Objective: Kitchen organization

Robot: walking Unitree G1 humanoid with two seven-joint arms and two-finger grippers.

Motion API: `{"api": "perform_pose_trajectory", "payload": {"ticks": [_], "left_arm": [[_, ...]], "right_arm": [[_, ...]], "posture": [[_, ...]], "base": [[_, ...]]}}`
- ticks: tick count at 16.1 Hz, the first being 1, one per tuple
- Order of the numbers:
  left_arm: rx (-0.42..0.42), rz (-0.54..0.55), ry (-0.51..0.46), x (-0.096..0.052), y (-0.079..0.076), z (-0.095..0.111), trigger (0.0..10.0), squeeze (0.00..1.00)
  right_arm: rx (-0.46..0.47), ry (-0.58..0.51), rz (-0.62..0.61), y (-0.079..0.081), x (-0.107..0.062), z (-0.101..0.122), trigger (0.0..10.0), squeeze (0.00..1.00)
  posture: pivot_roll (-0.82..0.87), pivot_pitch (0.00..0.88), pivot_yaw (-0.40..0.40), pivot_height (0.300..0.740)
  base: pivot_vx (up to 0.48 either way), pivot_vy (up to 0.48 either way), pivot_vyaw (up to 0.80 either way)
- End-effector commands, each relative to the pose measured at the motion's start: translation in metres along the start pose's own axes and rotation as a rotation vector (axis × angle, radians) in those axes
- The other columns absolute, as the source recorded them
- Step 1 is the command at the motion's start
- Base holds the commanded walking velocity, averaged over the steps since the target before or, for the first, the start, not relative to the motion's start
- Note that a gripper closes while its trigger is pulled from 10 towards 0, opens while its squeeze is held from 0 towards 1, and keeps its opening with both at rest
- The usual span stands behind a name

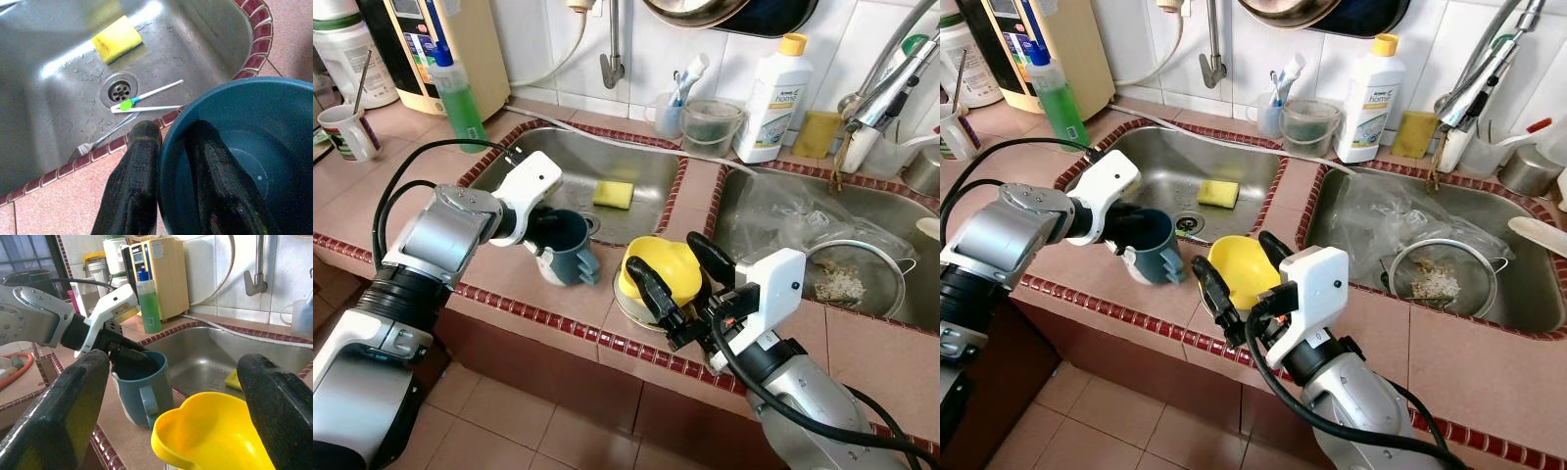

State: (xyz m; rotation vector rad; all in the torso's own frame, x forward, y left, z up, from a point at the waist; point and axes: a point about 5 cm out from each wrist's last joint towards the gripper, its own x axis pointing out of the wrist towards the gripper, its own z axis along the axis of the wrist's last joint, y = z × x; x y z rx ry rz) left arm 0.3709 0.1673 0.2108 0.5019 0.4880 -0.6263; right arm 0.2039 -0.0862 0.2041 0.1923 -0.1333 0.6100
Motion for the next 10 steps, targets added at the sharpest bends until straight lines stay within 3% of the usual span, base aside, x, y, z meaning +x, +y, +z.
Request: {"api": "perform_pose_trajectory", "payload": {"ticks": [1,10], "left_arm": [[0.010,0.010,0.016,-0.0019,0.0037,-0.0009,0.0,0.00],[0.011,0.001,0.012,-0.0044,0.0040,-0.0036,0.0,0.00]], "right_arm": [[0.003,-0.025,0.009,0.0025,-0.0005,0.0062,10.0,0.00],[0.000,-0.026,0.012,0.0005,0.0010,0.0070,10.0,0.00]], "posture": [[-0.13,0.083,0.036,0.740],[-0.12,0.080,0.029,0.740]], "base": [[0.000,0.000,0.00],[0.000,0.000,0.00]]}}
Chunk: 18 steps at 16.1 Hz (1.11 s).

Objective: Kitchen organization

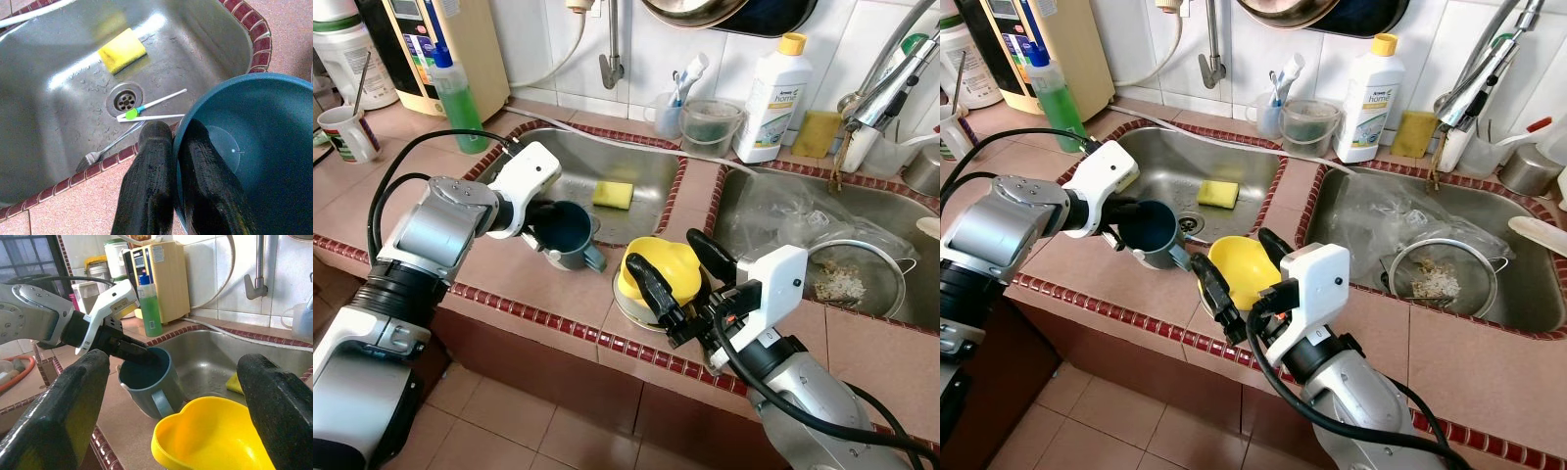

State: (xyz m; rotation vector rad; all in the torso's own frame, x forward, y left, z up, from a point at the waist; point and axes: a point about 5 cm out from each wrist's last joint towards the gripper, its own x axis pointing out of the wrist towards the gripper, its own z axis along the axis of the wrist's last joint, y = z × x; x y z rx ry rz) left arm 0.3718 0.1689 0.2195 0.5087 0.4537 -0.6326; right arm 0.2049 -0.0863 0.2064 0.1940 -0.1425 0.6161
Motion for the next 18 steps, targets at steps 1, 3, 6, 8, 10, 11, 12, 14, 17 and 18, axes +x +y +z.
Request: {"api": "perform_pose_trajectory", "payload": {"ticks": [1,3,6,8,10,11,12,14,17,18], "left_arm": [[-0.006,-0.005,0.041,0.000,0.000,-0.010,0.0,0.00],[-0.007,-0.006,0.040,-0.001,0.000,-0.010,0.0,0.00],[-0.037,-0.006,0.015,-0.003,0.002,-0.008,0.0,0.00],[-0.086,0.005,-0.023,-0.005,0.006,-0.004,0.0,0.00],[-0.137,0.026,-0.069,-0.006,0.011,0.000,0.0,0.00],[-0.150,0.032,-0.082,-0.006,0.012,0.001,0.0,0.00],[-0.164,0.049,-0.104,-0.007,0.014,0.003,0.0,0.00],[-0.181,0.074,-0.124,-0.008,0.018,0.003,0.0,0.00],[-0.232,0.116,-0.224,-0.009,0.023,0.011,0.0,0.00],[-0.253,0.140,-0.275,-0.008,0.025,0.015,4.8,0.00]], "right_arm": [[-0.001,-0.017,0.006,0.000,0.000,0.005,10.0,0.00],[0.000,-0.018,0.007,0.000,0.000,0.005,10.0,0.00],[-0.003,-0.017,0.013,-0.001,0.000,0.005,10.0,0.00],[-0.006,-0.025,0.010,-0.002,0.002,0.006,10.0,0.00],[-0.011,-0.035,0.007,-0.004,0.004,0.008,10.0,0.00],[-0.013,-0.037,0.006,-0.005,0.005,0.008,10.0,0.00],[-0.017,-0.042,0.004,-0.006,0.006,0.009,10.0,0.00],[-0.020,-0.046,0.006,-0.006,0.007,0.010,10.0,0.00],[-0.022,-0.051,0.008,-0.007,0.008,0.012,10.0,0.00],[-0.025,-0.052,0.009,-0.008,0.009,0.013,10.0,0.00]], "posture": [[-0.12,0.079,0.028,0.740],[-0.12,0.076,0.025,0.740],[-0.12,0.069,0.023,0.740],[-0.12,0.062,0.018,0.740],[-0.12,0.055,0.015,0.740],[-0.12,0.054,0.014,0.740],[-0.12,0.047,0.010,0.740],[-0.12,0.044,0.007,0.740],[-0.12,0.040,-0.001,0.740],[-0.12,0.039,-0.002,0.740]], "base": [[0.000,0.000,0.00],[0.000,0.000,0.00],[0.000,0.000,0.00],[0.000,0.000,0.00],[0.000,0.000,0.00],[0.000,0.000,0.00],[0.000,0.000,0.00],[0.000,0.000,0.00],[0.000,0.000,0.00],[0.000,0.000,0.00]]}}
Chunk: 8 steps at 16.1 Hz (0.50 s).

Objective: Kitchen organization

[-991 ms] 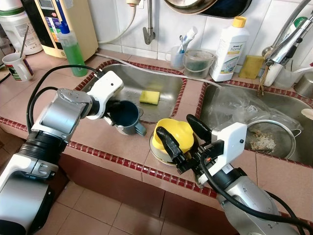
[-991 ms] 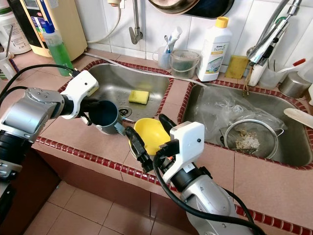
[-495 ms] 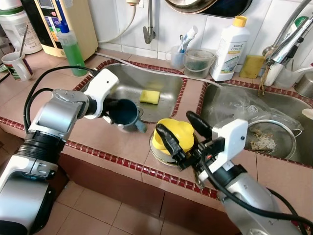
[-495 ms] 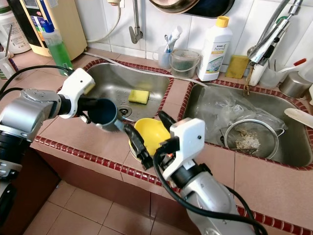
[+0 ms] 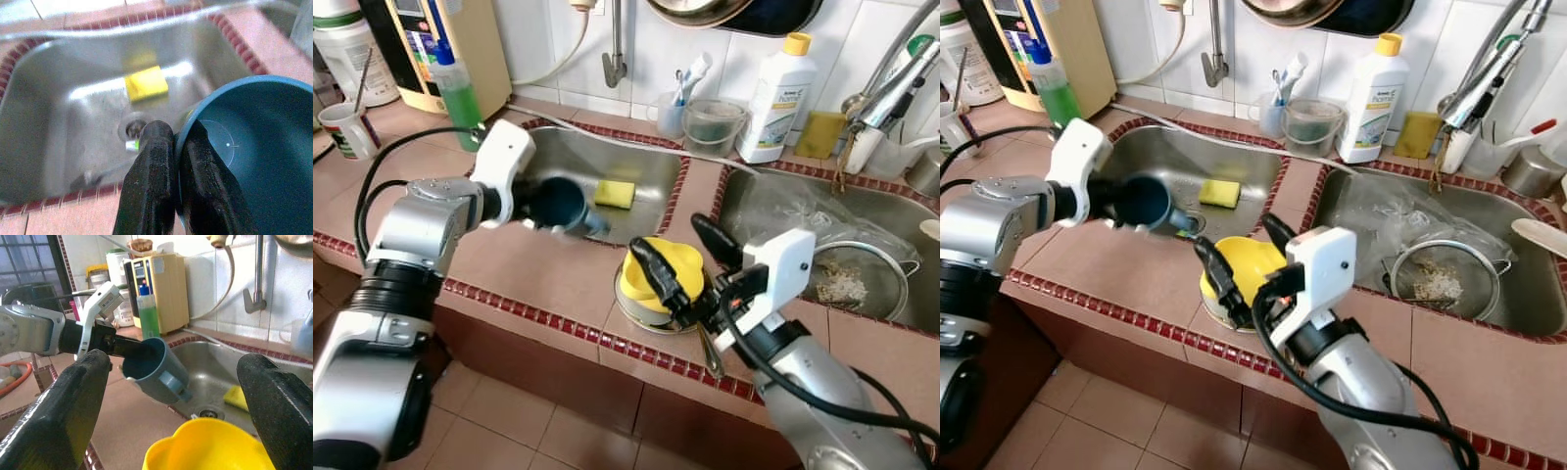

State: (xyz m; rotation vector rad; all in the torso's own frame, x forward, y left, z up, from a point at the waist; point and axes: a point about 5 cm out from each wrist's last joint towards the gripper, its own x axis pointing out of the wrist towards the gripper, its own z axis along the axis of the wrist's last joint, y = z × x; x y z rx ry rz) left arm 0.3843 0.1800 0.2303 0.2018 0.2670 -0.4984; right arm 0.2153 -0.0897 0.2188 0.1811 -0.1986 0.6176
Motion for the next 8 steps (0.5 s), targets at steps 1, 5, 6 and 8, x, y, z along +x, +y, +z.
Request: {"api": "perform_pose_trajectory", "payload": {"ticks": [1,5,6,8], "left_arm": [[-0.023,0.032,-0.119,0.000,0.003,0.017,6.2,0.00],[-0.086,0.067,-0.262,0.004,0.001,0.025,10.0,0.00],[-0.098,0.080,-0.300,0.006,0.000,0.026,10.0,0.00],[-0.075,0.148,-0.356,0.015,-0.001,0.025,10.0,0.00]], "right_arm": [[-0.001,-0.005,0.000,-0.002,0.001,0.001,10.0,0.00],[-0.012,-0.012,-0.004,-0.005,0.003,0.003,10.0,0.00],[-0.013,-0.014,-0.004,-0.006,0.004,0.003,10.0,0.00],[-0.010,-0.007,-0.004,-0.007,0.005,0.004,10.0,0.00]], "posture": [[-0.12,0.036,-0.004,0.740],[-0.13,0.032,-0.011,0.740],[-0.13,0.033,-0.011,0.740],[-0.13,0.044,-0.013,0.740]], "base": [[0.000,0.000,0.00],[0.000,0.000,0.00],[0.000,0.000,0.00],[0.000,0.000,0.00]]}}
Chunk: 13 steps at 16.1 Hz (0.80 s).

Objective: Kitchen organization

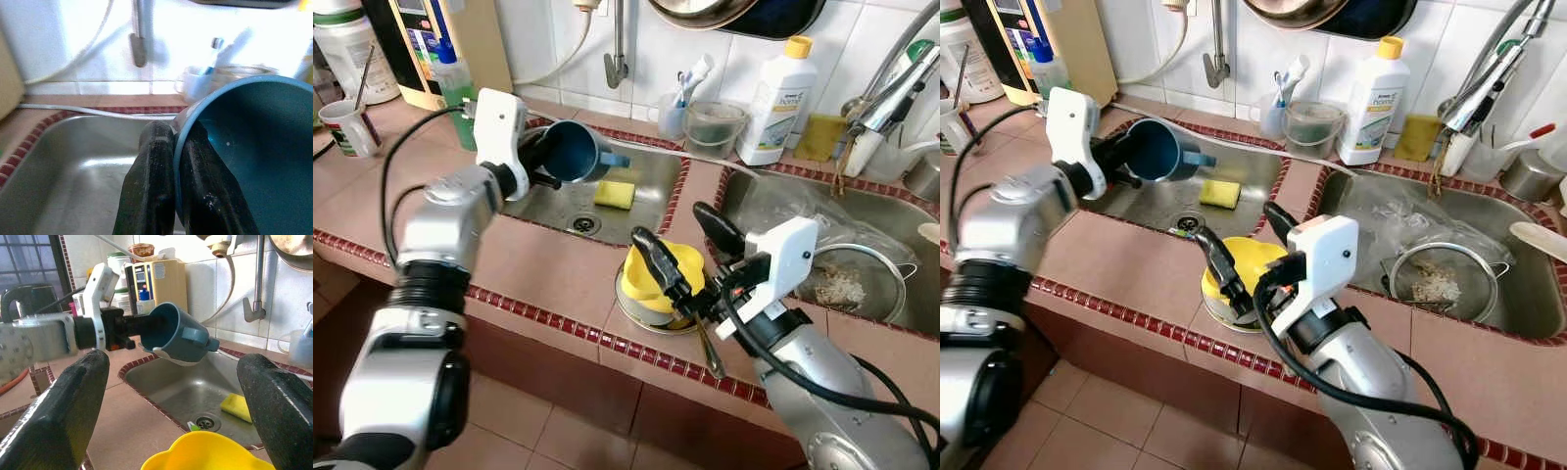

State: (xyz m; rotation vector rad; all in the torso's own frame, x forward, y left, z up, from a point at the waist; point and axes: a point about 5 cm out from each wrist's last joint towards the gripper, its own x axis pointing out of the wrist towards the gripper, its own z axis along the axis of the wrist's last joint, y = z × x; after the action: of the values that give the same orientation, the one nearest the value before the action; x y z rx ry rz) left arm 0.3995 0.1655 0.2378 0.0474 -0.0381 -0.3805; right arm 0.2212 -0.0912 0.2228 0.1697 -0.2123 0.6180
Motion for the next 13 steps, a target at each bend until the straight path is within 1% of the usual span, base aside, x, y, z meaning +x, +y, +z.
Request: {"api": "perform_pose_trajectory", "payload": {"ticks": [1,2,3,4,5,6,7,8,10,11,13], "left_arm": [[0.067,0.058,-0.058,0.006,0.000,0.007,10.0,0.00],[0.083,0.087,-0.068,0.008,-0.001,0.006,10.0,0.00],[0.116,0.140,-0.101,0.009,-0.001,0.006,10.0,0.00],[0.113,0.142,-0.103,0.010,-0.002,0.005,10.0,0.00],[0.136,0.169,-0.127,0.011,-0.002,0.006,10.0,0.00],[0.130,0.175,-0.136,0.012,-0.003,0.005,10.0,0.00],[0.129,0.166,-0.131,0.016,-0.008,0.001,10.0,0.00],[0.128,0.163,-0.128,0.017,-0.010,0.000,10.0,0.00],[0.138,0.120,-0.131,0.020,-0.017,-0.002,10.0,0.00],[0.144,0.092,-0.118,0.023,-0.021,-0.005,10.0,0.00],[0.120,0.063,-0.104,0.025,-0.025,-0.008,10.0,0.00]], "right_arm": [[0.012,0.023,-0.016,-0.005,0.000,-0.002,10.0,0.00],[0.014,0.028,-0.020,-0.006,0.000,-0.002,10.0,0.00],[0.015,0.031,-0.028,-0.008,0.000,-0.002,10.0,0.00],[0.018,0.035,-0.031,-0.009,0.000,-0.003,10.0,0.00],[0.013,0.032,-0.043,-0.010,0.000,-0.002,10.0,0.00],[0.007,0.030,-0.051,-0.011,0.001,-0.002,10.0,0.00],[0.002,0.022,-0.084,-0.014,0.002,-0.001,10.0,0.00],[0.001,0.021,-0.085,-0.014,0.002,-0.001,10.0,0.00],[0.004,0.025,-0.077,-0.011,-0.001,0.000,10.0,0.00],[0.003,0.029,-0.081,-0.010,-0.006,0.001,10.0,0.00],[0.014,0.033,-0.109,-0.008,-0.010,0.001,10.0,0.00]], "posture": [[-0.13,0.047,-0.011,0.740],[-0.13,0.049,-0.009,0.740],[-0.14,0.049,-0.006,0.740],[-0.14,0.049,-0.003,0.740],[-0.14,0.048,-0.002,0.740],[-0.15,0.050,0.000,0.740],[-0.15,0.054,0.004,0.740],[-0.16,0.059,0.005,0.740],[-0.17,0.070,0.011,0.740],[-0.19,0.088,0.022,0.740],[-0.21,0.102,0.031,0.740]], "base": [[0.000,0.000,0.00],[0.000,0.000,0.00],[0.000,0.000,0.00],[0.000,0.000,0.00],[0.000,0.000,0.00],[0.000,0.000,0.00],[0.000,0.000,0.00],[0.000,0.000,0.00],[0.000,0.000,0.00],[0.000,0.000,0.00],[0.000,0.000,0.00]]}}
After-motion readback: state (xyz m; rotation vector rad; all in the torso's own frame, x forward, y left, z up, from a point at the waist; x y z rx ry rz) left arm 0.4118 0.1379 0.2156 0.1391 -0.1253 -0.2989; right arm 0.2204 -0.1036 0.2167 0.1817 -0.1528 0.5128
